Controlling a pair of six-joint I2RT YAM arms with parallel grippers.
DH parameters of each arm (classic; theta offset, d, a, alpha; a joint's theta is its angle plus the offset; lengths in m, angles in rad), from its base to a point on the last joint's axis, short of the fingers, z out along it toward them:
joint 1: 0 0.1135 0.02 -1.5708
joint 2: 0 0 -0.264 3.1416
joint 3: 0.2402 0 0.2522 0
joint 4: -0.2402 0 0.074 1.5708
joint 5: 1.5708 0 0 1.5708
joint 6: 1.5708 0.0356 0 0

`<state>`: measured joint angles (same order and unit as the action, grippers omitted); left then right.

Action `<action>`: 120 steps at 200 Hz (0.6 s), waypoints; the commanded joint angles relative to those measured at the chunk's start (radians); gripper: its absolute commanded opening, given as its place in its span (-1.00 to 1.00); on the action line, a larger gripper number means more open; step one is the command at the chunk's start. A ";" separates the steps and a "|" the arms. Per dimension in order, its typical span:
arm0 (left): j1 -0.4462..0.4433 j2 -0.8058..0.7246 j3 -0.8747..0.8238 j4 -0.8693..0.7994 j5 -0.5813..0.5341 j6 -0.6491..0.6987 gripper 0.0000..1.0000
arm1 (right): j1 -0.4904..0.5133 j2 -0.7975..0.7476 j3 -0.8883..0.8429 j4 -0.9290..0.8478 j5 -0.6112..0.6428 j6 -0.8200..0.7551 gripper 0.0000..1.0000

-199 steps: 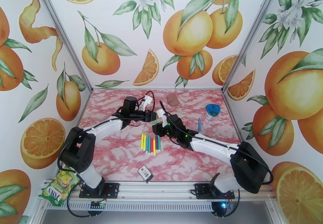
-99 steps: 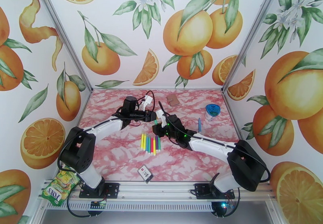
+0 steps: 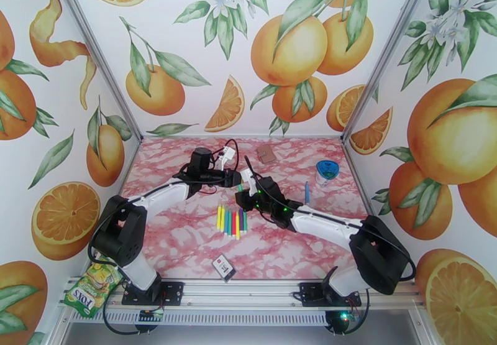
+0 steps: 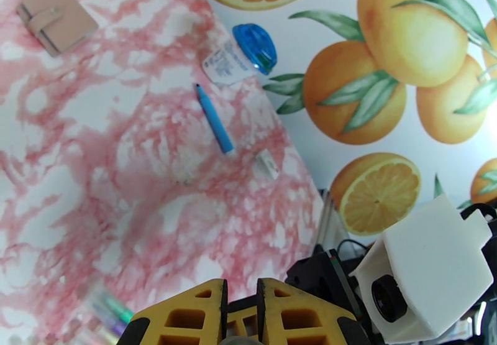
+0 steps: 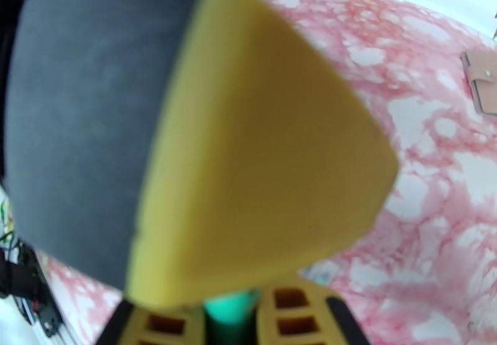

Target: Open the pen caps

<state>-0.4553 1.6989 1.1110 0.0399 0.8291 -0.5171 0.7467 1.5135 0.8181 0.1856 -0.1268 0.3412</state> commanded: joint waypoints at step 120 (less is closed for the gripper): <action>0.052 0.016 0.126 -0.061 -0.259 -0.060 -1.00 | 0.025 -0.047 -0.083 0.015 0.023 -0.039 -0.90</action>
<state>-0.4732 1.7027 1.1786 -0.0898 0.7269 -0.5526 0.7479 1.4982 0.7780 0.2512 -0.0891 0.3389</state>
